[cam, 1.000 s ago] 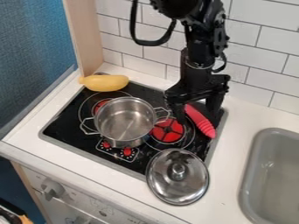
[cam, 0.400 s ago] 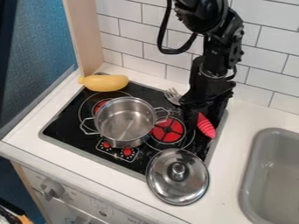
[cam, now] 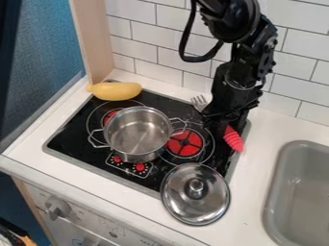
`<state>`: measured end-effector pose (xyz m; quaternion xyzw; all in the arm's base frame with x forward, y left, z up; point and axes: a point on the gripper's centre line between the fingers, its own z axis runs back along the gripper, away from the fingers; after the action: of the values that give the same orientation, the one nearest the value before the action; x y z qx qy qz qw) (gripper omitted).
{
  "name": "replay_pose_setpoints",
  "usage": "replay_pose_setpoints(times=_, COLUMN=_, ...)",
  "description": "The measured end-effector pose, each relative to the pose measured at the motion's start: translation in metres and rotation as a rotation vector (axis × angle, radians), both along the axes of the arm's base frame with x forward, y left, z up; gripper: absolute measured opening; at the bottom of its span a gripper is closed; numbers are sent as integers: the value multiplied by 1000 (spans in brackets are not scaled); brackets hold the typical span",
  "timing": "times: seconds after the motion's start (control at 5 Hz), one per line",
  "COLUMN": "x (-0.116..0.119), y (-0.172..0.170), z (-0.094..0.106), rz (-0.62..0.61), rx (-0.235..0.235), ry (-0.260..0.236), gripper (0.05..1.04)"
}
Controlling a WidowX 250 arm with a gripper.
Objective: Moved the red fork to the bottom left corner of the stove
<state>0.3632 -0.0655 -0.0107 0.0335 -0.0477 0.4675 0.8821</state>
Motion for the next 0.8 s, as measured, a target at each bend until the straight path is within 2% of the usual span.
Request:
replay_pose_setpoints(times=0.2, x=6, y=-2, z=5, rz=-2, rx=-43, ry=-3, gripper=388)
replay_pose_setpoints(times=0.4, x=16, y=2, z=32, rz=-109, rx=-91, ry=-16, gripper=388)
replay_pose_setpoints(times=0.6, x=9, y=23, z=59, rz=-172, rx=-100, ry=14, gripper=388)
replay_pose_setpoints(times=0.8, x=-12, y=51, z=74, rz=-282, rx=-26, ry=86, gripper=388)
